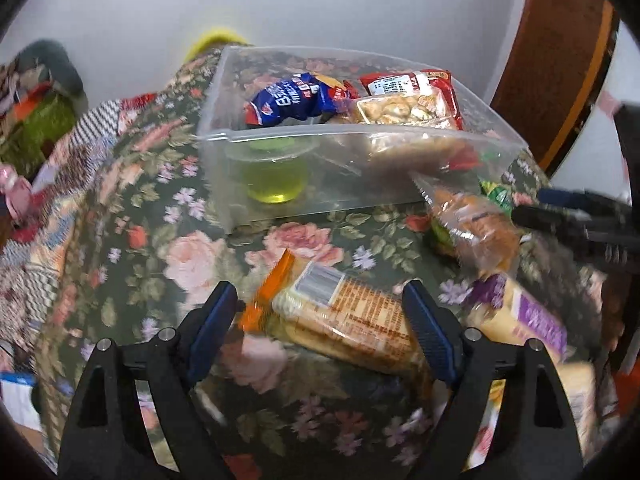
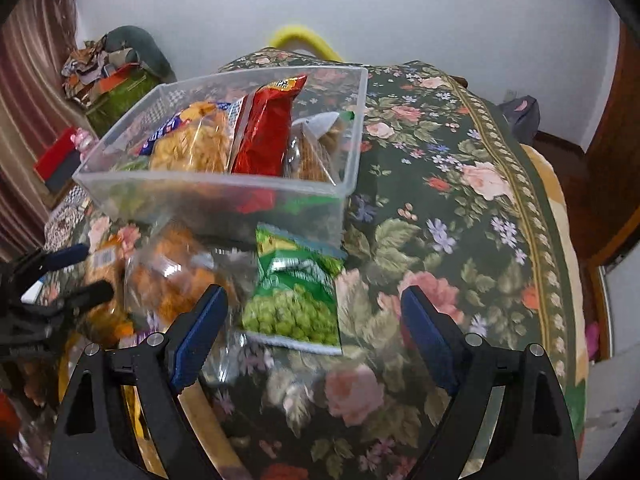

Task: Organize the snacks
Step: 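Grasp the wafer stick pack with the left tool while the right tool grasps the green pea bag, then drop the wafer pack into the box with the left tool while the right tool drops the pea bag in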

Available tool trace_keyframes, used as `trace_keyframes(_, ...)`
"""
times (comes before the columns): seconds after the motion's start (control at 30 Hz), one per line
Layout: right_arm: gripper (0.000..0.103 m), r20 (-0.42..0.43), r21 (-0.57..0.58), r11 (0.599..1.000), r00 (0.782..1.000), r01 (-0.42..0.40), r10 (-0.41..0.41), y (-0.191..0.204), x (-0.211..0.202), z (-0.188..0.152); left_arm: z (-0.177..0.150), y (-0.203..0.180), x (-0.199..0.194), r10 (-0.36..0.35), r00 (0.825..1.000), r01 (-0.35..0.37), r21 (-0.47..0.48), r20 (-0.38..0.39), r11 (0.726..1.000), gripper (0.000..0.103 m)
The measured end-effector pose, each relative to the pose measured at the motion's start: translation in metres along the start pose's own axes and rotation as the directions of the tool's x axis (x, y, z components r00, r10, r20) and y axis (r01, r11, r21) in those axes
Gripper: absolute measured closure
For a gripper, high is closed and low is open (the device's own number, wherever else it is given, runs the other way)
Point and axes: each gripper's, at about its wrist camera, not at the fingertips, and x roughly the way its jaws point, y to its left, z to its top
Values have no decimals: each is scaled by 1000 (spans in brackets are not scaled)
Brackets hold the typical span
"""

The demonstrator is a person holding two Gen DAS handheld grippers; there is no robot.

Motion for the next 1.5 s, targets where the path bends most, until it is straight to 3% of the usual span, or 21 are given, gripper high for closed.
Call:
trace_keyframes(0.13,16,-23,11,1000,1000,-15,15,2,13,0,-8,19,-8,21,1000,-21,3,-5,1000,18)
trace_keyframes(0.3,19,-53,-1,1000,998,-18,18,3,22,-5,-16,47,-26,-6,1000,4,-100,-22,995,18)
trace_keyframes(0.53,39,-47,-11,1000,999,-21,20,6,24,-8,-25,46,-22,-112,991,100,-160,-72,982,18)
trace_keyframes(0.6,55,-41,-25,1000,999,-6,5,9,22,-10,-25,42,-16,-142,987,125,-182,-79,975,18)
trace_keyframes(0.73,58,-27,-32,999,1000,-7,6,7,20,-12,-17,32,-3,-144,987,126,-200,-76,972,18)
trace_keyframes(0.83,58,-17,-25,1000,1000,-2,2,4,13,-17,-14,22,7,-88,994,76,-164,-65,983,19)
trace_keyframes(1.03,58,20,-36,999,1000,9,-8,5,-4,-23,-12,7,13,26,999,-28,-88,-27,996,40)
trace_keyframes(1.2,58,46,-39,999,999,-15,17,6,-18,-24,-10,14,5,-51,998,47,-149,-23,988,41)
trace_keyframes(1.37,58,60,-29,999,998,-28,30,6,-23,-22,-4,22,0,-40,999,36,-172,-20,984,34)
trace_keyframes(1.5,58,64,-25,999,998,-28,30,6,-25,-23,1,41,13,-87,995,67,-285,-58,956,30)
